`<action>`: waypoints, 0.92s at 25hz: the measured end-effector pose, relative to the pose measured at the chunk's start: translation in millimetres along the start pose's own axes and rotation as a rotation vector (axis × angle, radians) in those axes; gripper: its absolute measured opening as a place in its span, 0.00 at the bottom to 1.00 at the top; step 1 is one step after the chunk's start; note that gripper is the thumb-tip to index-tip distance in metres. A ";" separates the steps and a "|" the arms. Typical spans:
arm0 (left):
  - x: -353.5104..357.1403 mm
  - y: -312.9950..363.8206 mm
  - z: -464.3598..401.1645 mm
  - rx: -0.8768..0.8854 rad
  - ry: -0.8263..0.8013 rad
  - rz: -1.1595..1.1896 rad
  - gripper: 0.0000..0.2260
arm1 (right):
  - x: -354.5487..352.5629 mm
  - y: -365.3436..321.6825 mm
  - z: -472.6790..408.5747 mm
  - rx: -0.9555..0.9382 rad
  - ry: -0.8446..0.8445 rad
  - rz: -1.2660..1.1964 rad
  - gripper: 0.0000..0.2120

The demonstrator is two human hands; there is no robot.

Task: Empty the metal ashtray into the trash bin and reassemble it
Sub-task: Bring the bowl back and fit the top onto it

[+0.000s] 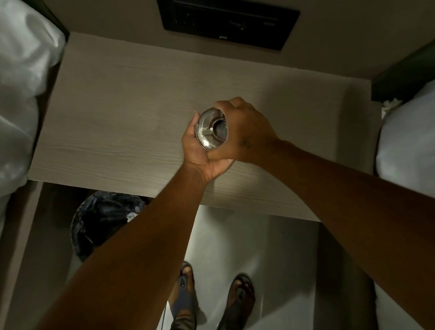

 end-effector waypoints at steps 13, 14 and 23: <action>-9.2 26.6 -7.1 0.110 0.089 -0.099 0.31 | 10.7 11.4 -20.3 0.082 -0.055 0.133 0.54; -14.9 40.5 -7.6 0.165 0.146 -0.156 0.30 | 13.5 17.9 -19.5 0.108 -0.055 0.140 0.54; 6.5 114.0 16.8 0.743 -0.022 -2.026 0.17 | 31.2 40.4 -15.2 0.141 -0.017 0.127 0.58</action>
Point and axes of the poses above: each hand's wrist, its own z-axis away from the middle knuckle, its own x-axis out of the palm, y = z × x, the point moved 9 cm from there along -z, towards the middle knuckle, and after that the axes turned 14 degrees about x, right-handed, at the moved point
